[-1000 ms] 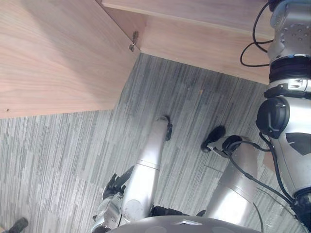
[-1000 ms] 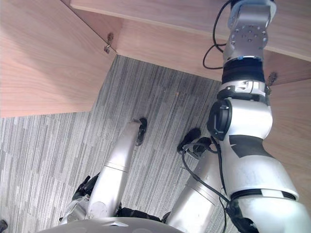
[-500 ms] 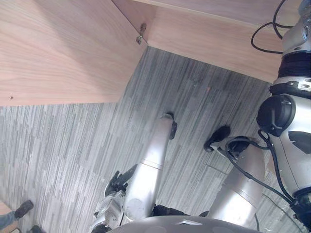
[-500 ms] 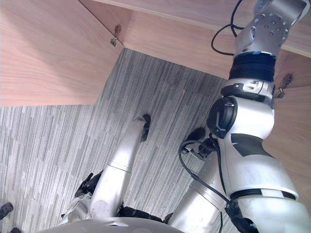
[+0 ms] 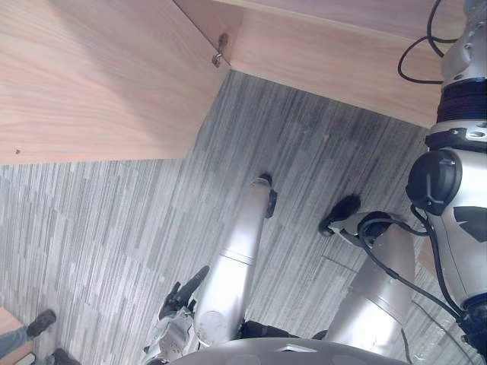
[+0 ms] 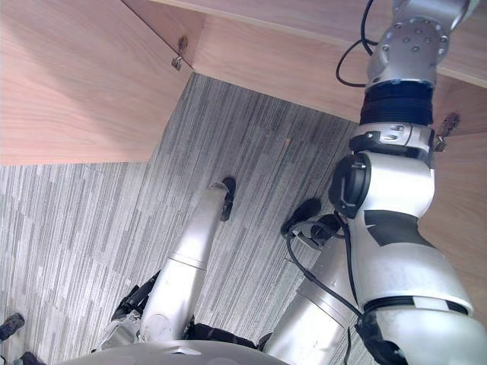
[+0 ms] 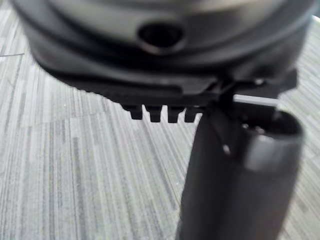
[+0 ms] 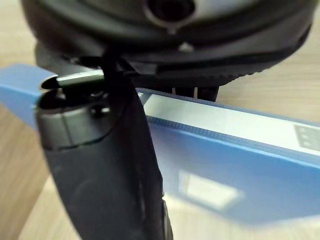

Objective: Walk over to the cabinet, pick up the folder, carry it to the office cabinet, place the folder inside the office cabinet, then close the office cabinet door

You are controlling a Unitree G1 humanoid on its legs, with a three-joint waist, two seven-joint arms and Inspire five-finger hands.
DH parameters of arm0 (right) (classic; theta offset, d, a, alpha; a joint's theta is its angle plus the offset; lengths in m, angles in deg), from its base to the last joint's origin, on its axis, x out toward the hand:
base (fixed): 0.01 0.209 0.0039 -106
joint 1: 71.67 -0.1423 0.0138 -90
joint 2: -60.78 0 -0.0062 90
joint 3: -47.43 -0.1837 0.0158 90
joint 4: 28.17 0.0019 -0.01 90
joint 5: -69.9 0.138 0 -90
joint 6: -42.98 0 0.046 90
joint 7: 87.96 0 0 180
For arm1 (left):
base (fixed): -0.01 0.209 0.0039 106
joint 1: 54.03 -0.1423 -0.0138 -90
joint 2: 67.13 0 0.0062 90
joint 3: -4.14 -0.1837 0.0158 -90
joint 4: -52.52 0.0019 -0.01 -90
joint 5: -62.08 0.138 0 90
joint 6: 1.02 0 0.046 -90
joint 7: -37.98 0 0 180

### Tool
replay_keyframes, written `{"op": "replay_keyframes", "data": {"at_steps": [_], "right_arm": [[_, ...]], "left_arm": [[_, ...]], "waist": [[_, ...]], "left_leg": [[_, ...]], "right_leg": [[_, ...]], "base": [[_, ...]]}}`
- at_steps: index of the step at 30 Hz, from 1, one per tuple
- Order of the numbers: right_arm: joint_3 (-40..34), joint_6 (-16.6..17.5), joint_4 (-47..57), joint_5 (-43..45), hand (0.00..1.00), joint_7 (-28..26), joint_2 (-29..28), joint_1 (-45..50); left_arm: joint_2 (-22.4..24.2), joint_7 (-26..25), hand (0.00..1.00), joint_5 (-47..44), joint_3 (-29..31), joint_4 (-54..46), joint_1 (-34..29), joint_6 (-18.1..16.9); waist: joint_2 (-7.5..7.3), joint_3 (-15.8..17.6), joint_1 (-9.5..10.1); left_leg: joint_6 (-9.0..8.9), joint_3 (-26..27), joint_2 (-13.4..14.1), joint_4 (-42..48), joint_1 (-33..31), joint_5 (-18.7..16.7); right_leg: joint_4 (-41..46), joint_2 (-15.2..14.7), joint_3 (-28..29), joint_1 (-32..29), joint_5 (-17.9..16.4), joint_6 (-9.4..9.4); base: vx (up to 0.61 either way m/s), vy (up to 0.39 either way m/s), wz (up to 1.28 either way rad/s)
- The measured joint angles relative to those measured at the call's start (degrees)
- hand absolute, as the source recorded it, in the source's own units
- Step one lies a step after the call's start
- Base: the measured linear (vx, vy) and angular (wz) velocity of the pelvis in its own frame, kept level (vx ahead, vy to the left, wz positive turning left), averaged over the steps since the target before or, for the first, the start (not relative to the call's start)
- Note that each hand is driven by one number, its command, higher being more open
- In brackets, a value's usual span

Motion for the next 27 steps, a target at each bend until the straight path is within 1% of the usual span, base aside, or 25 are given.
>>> {"op": "replay_keyframes", "data": {"at_steps": [3, 5, 11, 13, 15, 16, 17, 18, 20, 21, 22, 23, 25, 27], "right_arm": [[3.6, -5.2, -1.8, -4.2, 1.00, -3.1, 0.0, 0.8], [5.9, -7.7, -2.2, -5.5, 1.00, -5.3, -0.1, 1.1], [7.2, -11.6, -6.6, -8.1, 1.00, -9.2, -0.2, 1.5], [7.3, -13.6, -8.6, -11.6, 1.00, -10.4, -0.1, 1.8], [8.7, -16.9, -10.8, -17.6, 1.00, -12.8, 0.4, 2.8], [9.2, -17.7, -11.0, -19.4, 1.00, -13.4, 0.7, 3.3], [9.5, -19.6, -11.5, -23.4, 1.00, -15.1, 0.7, 4.2], [9.7, -21.4, -13.1, -28.0, 1.00, -17.3, 0.7, 4.8], [9.7, -22.7, -13.6, -30.6, 1.00, -18.6, 0.7, 5.9], [9.6, -23.7, -15.0, -33.1, 1.00, -20.0, 0.7, 6.4], [9.5, -24.6, -15.5, -34.8, 1.00, -20.8, 0.7, 6.5], [9.3, -25.7, -15.5, -38.1, 1.00, -21.8, 0.7, 6.9], [9.1, -26.4, -15.5, -43.1, 1.00, -23.1, 0.7, 7.7], [7.8, -27.1, -15.6, -46.6, 1.00, -24.4, 0.7, 8.3]], "left_arm": [[0.1, 1.0, 1.00, 0.2, 2.3, 0.1, 0.2, 0.0], [0.2, 1.2, 1.00, 0.2, 3.8, 0.1, 0.4, 0.0], [0.4, 2.1, 1.00, 0.3, 6.5, 0.2, 1.5, 0.0], [0.5, 2.6, 1.00, 1.1, 7.3, 0.2, 1.5, 0.0], [0.4, 3.3, 1.00, 2.5, 8.7, 0.0, 1.5, 0.0], [0.3, 3.5, 1.00, 2.6, 9.2, 0.0, 1.5, 0.0], [0.2, 3.8, 1.00, 3.7, 10.7, 0.0, 1.5, 0.1], [-0.5, 4.2, 1.00, 4.8, 12.2, 0.0, 1.5, 0.1], [-0.9, 4.7, 1.00, 5.1, 13.8, 0.0, 1.5, 0.1], [-1.2, 5.4, 1.00, 6.9, 15.3, 0.0, 1.5, 0.2], [-1.5, 5.7, 1.00, 7.3, 16.1, 0.0, 1.5, 0.2], [-1.8, 6.2, 1.00, 8.1, 17.5, -0.1, 1.5, 0.2], [-2.3, 6.4, 1.00, 9.4, 19.6, -0.2, 1.5, 0.3], [-2.4, 6.5, 1.00, 9.7, 21.6, -0.2, 1.5, 0.3]], "waist": [[-0.02, 0.0, -0.47], [-0.03, 0.0, -0.67], [-0.35, -0.2, -0.94], [-0.74, -0.3, -1.00], [-1.32, -0.4, -1.27], [-1.62, -0.5, -1.29], [-2.36, -0.9, -1.41], [-3.43, -1.5, -1.48], [-4.28, -2.0, -1.72], [-4.74, -2.6, -1.83], [-4.78, -3.1, -1.93], [-5.14, -3.5, -1.93], [-5.76, -4.3, -1.93], [-5.92, -4.9, -1.84]], "left_leg": [[0.03, 0.0, 0.7, -0.8, 0.9, 0.0], [-0.02, 0.0, 0.9, -1.2, 1.3, 0.2], [-0.22, -0.3, 1.5, -2.9, 3.4, 0.4], [-0.24, -0.2, 1.8, -3.5, 4.6, 0.4], [-0.24, -0.1, 2.1, -4.8, 6.4, 0.4], [-0.24, 0.0, 2.2, -5.1, 6.8, 0.4], [-0.24, 0.2, 2.5, -5.7, 7.4, 0.4], [-0.27, 0.2, 2.9, -6.4, 8.1, 0.4], [-0.29, 0.1, 3.0, -6.9, 8.8, 0.4], [-0.34, 0.1, 3.2, -7.0, 9.2, 0.3], [-0.34, 0.1, 3.5, -7.0, 9.3, 0.3], [-0.36, 0.1, 3.8, -7.1, 9.3, 0.3], [-0.36, 0.1, 3.9, -7.4, 9.4, 0.3], [-0.36, 0.1, 3.9, -7.5, 9.4, 0.3]], "right_leg": [[-1.4, 1.0, -0.5, 1.2, 0.2, 0.41], [-1.7, 1.3, -0.5, 1.6, 0.3, 0.55], [-3.7, 1.9, -1.5, 4.0, 0.7, 0.17], [-4.5, 2.5, -1.5, 5.1, 0.9, -0.11], [-5.7, 2.8, -1.7, 6.8, 1.2, -0.14], [-5.9, 2.9, -1.7, 7.1, 1.2, -0.14], [-6.5, 3.2, -1.7, 7.6, 1.2, -0.08], [-7.3, 3.7, -1.9, 8.2, 1.3, -0.02], [-7.7, 3.7, -2.1, 8.9, 1.3, -0.03], [-8.0, 3.8, -2.3, 9.4, 1.3, -0.05], [-8.4, 4.1, -2.6, 9.9, 1.3, -0.11], [-8.8, 4.5, -2.7, 10.1, 1.4, -0.16], [-9.1, 4.6, -2.8, 10.2, 1.5, -0.13], [-9.4, 4.6, -2.8, 10.2, 1.5, -0.05]], "base": [[-0.01, 0.065, -0.10], [0.00, 0.054, -0.02], [0.02, 0.051, -0.02], [0.02, 0.056, -0.10], [0.02, 0.049, -0.06], [0.02, 0.048, -0.07], [0.03, 0.052, -0.12], [0.03, 0.051, -0.10], [0.03, 0.035, -0.02], [0.04, 0.047, 0.00], [0.04, 0.066, -0.06], [0.02, 0.062, -0.05], [0.02, 0.058, -0.02], [0.01, 0.051, 0.00]]}}
